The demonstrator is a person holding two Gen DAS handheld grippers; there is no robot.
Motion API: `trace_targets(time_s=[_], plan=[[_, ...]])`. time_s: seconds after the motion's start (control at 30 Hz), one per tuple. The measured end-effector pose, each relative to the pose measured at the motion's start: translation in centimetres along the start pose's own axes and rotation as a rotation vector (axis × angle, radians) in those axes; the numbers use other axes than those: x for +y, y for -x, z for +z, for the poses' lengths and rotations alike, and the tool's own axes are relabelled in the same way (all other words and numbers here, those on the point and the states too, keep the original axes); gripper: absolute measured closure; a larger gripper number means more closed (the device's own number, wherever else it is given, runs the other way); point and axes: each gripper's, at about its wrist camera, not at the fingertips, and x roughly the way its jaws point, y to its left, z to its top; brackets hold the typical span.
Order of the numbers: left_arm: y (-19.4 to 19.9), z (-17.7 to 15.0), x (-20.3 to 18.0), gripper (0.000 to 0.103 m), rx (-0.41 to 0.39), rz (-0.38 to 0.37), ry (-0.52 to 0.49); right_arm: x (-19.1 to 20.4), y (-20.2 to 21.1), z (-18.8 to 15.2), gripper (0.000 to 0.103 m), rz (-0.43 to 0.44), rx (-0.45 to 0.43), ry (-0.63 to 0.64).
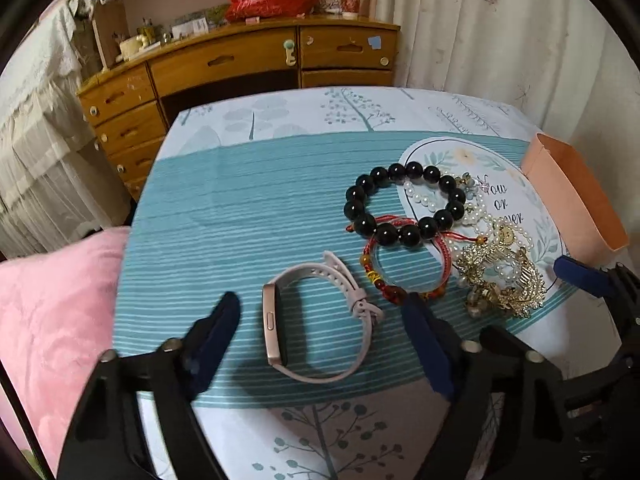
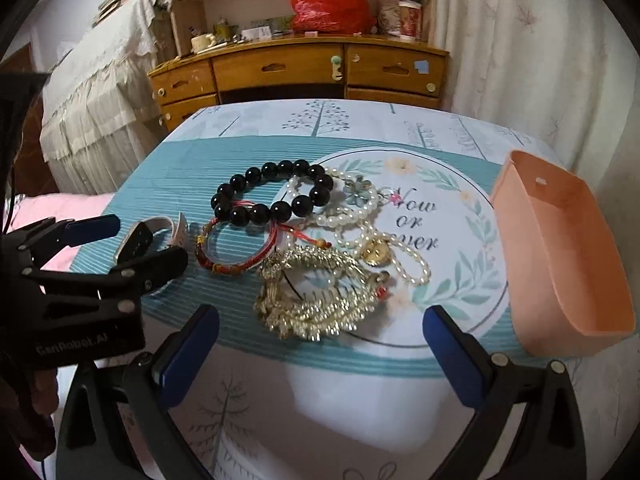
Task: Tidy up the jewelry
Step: 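Move left gripper toward pink watch band while right gripper approaches gold leaf comb, then grasp the pink watch band with left gripper while right gripper grasps gold leaf comb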
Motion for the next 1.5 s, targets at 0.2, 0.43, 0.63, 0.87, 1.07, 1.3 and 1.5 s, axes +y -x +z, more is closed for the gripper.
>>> trace_targets(time_s=[0.2, 0.43, 0.63, 0.87, 1.07, 1.3, 1.5], plan=[[-0.6, -0.4, 0.7, 0.045, 0.025, -0.024, 0.057, 0.0, -0.9, 0.7, 0.009, -0.009, 0.0, 0.016], [-0.5, -0.4, 0.8, 0.054, 0.024, -0.021, 0.075, 0.1, -1.8, 0.7, 0.018, 0.0, 0.022, 0.012], [-0.4, -0.2, 0.9, 0.056, 0.031, -0.003, 0.083, 0.8, -1.7, 0.6, 0.034, -0.003, 0.017, 0.032], [0.2, -0.1, 1.4, 0.061, 0.033, 0.005, 0.101, 1.1, -1.5, 1.1, 0.042, -0.013, 0.021, 0.029], [0.9, -0.3, 1.6, 0.074, 0.036, -0.006, 0.103, 1.1, -0.6, 1.3, 0.043, -0.009, -0.008, 0.045], [2.8, -0.5, 1.6, 0.075, 0.016, -0.037, 0.107, 1.4, 1.5, 1.7, 0.043, -0.01, -0.053, 0.022], [5.2, -0.7, 1.2, 0.075, -0.015, -0.057, 0.072, 1.6, 3.8, 1.5, 0.043, -0.025, -0.092, -0.009]])
